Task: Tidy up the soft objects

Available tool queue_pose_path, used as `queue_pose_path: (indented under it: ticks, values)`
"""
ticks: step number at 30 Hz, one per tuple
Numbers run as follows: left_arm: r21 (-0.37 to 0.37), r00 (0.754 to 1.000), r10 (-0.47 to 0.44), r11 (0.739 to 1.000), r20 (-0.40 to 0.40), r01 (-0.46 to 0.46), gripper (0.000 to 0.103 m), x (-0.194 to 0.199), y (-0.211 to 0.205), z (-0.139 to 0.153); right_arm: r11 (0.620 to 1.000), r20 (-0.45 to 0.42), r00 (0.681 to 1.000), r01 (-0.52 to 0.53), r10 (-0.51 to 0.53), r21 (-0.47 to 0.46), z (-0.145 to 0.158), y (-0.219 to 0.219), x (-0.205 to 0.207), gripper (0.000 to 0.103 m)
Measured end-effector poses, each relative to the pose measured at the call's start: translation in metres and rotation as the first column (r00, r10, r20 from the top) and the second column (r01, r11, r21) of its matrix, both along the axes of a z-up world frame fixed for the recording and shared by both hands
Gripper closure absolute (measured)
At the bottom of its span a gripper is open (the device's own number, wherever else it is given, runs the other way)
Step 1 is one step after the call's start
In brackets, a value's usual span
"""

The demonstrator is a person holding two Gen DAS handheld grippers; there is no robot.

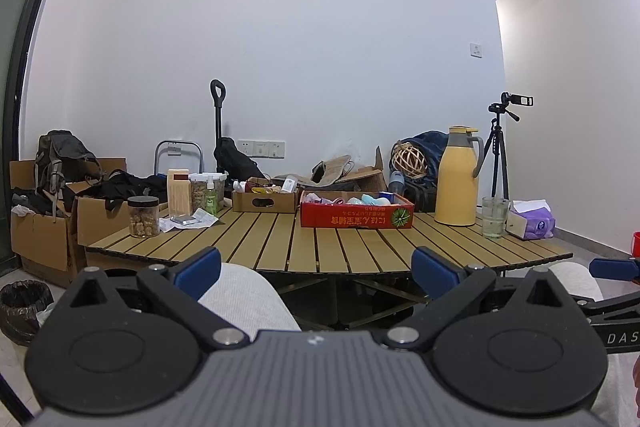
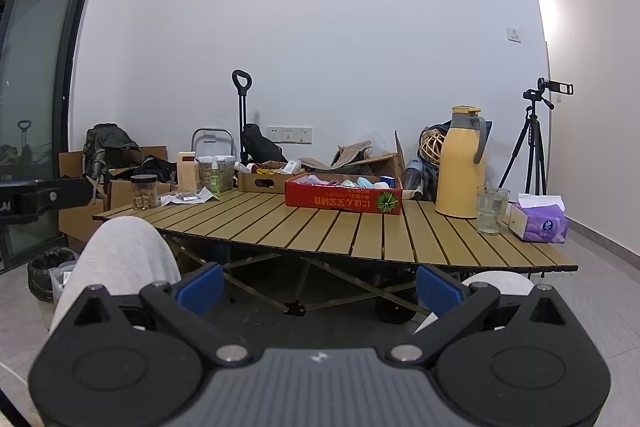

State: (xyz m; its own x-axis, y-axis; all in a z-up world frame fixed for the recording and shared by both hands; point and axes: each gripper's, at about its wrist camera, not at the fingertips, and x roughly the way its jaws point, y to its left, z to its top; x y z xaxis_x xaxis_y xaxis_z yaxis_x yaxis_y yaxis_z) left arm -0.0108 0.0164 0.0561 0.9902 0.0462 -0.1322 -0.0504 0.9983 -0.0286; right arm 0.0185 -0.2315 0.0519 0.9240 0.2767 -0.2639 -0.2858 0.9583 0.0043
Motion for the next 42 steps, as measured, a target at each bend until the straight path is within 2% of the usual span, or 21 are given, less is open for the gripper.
queue_pose_path:
  ticks: [42]
  values:
    - [-0.014,1.0,-0.008,1.0,-0.003,0.008,0.0,0.0031,0.0032,0.0008,1.0,-0.006,1.0,-0.002,0.002,-0.002,-0.0021,0.0023,0.0063,0.0]
